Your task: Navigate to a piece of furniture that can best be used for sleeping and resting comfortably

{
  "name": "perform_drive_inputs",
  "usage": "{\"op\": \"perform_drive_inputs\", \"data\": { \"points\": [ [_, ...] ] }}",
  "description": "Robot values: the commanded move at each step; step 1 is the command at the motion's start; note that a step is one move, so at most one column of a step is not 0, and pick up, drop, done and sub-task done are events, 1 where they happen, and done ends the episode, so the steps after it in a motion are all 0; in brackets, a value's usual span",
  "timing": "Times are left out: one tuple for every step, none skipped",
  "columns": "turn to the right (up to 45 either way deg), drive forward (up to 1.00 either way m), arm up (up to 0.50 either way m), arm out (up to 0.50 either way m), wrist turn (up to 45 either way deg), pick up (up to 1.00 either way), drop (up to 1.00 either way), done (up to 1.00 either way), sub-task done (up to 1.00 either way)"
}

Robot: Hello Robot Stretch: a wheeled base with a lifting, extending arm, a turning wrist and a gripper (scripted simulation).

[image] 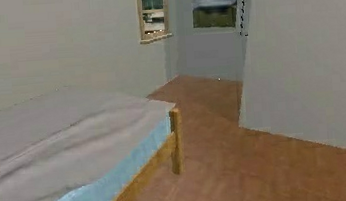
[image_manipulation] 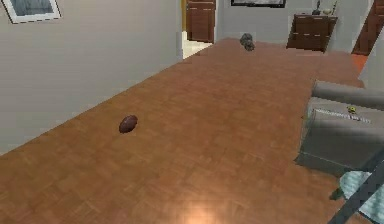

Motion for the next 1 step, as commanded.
{"op": "perform_drive_inputs", "data": {
  "points": [
    [-45.0, 0.0, 0.0, 0.0, 0.0, 0.0, 0.0, 0.0, 0.0]
  ]
}}
